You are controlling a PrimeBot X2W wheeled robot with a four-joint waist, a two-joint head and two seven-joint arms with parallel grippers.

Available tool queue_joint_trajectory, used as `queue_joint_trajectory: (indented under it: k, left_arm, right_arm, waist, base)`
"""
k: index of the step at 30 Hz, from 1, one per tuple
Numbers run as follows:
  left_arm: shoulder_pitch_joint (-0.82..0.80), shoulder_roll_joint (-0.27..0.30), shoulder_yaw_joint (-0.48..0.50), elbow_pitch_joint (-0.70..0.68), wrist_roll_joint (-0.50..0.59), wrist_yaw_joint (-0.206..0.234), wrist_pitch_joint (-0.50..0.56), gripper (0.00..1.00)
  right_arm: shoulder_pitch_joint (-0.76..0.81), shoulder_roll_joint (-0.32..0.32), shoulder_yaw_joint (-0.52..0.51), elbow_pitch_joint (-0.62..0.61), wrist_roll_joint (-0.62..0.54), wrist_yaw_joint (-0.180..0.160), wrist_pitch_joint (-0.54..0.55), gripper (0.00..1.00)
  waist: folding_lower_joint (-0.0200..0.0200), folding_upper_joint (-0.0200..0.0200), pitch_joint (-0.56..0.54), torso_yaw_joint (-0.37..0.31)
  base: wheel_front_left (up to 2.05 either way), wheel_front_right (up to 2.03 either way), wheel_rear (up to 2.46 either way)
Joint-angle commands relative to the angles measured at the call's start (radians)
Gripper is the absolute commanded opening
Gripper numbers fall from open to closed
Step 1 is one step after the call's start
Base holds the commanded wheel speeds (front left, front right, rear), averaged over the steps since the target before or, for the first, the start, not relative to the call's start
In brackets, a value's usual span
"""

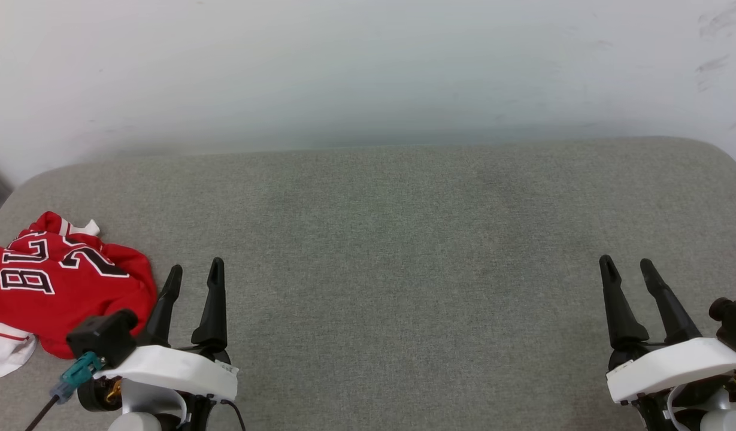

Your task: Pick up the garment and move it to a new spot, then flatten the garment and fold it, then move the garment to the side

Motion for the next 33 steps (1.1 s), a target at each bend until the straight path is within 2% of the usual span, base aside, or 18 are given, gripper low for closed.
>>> queue_joint_trajectory:
  k: [1,16,33]
  left_arm:
    - [-0.004,0.007,-0.006,-0.007,0.032,0.005,-0.009,1.0]
    - [0.009,0.024,-0.035,0.012,0.19,0.033,-0.046,1.0]
    - [0.009,0.011,-0.037,0.045,0.29,0.041,-0.08,1.0]
  right_arm:
    - [0.003,0.002,-0.005,-0.016,-0.032,0.0,-0.008,1.0]
    - [0.007,0.018,-0.011,-0.022,-0.186,0.0,-0.041,1.0]
    - [0.014,0.031,-0.023,-0.023,-0.292,0.0,-0.061,1.0]
  waist:
    - [-0.0001,-0.0001,0.0,0.0]
    - [-0.0001,-0.0001,-0.006,-0.002]
    - [-0.0001,-0.0001,-0.003,-0.001]
  base:
    - [0.0,0.0,0.0]
    - [0.0,0.0,0.0]
    - [0.0,0.0,0.0]
